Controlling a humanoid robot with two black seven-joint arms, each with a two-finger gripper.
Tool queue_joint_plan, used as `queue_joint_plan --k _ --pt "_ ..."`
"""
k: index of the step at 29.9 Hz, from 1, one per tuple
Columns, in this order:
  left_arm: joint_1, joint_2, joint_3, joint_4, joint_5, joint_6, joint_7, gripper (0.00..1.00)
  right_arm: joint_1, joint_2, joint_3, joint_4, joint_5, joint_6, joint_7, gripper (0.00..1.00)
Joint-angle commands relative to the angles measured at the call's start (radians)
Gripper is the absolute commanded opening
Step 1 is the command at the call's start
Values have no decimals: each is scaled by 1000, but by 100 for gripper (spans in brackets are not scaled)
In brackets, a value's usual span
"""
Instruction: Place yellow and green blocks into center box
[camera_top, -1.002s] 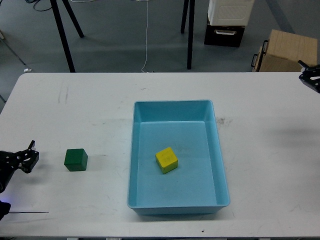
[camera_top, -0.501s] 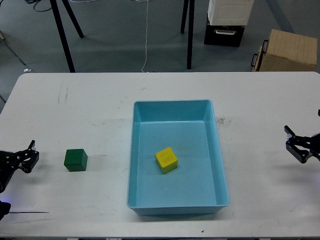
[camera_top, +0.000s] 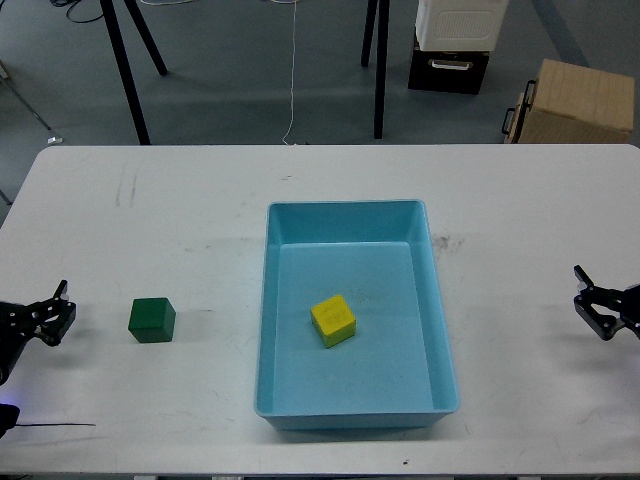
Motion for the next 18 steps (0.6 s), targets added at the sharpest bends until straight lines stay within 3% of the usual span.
queue_joint_plan --k 1,18 --pt "-1 -1 -7 0 0 -14 1 100 -1 12 35 11 4 0 0 100" --pt "0 -5 -13 1 -3 -22 0 100 -10 118 84 -21 106 0 0 100"
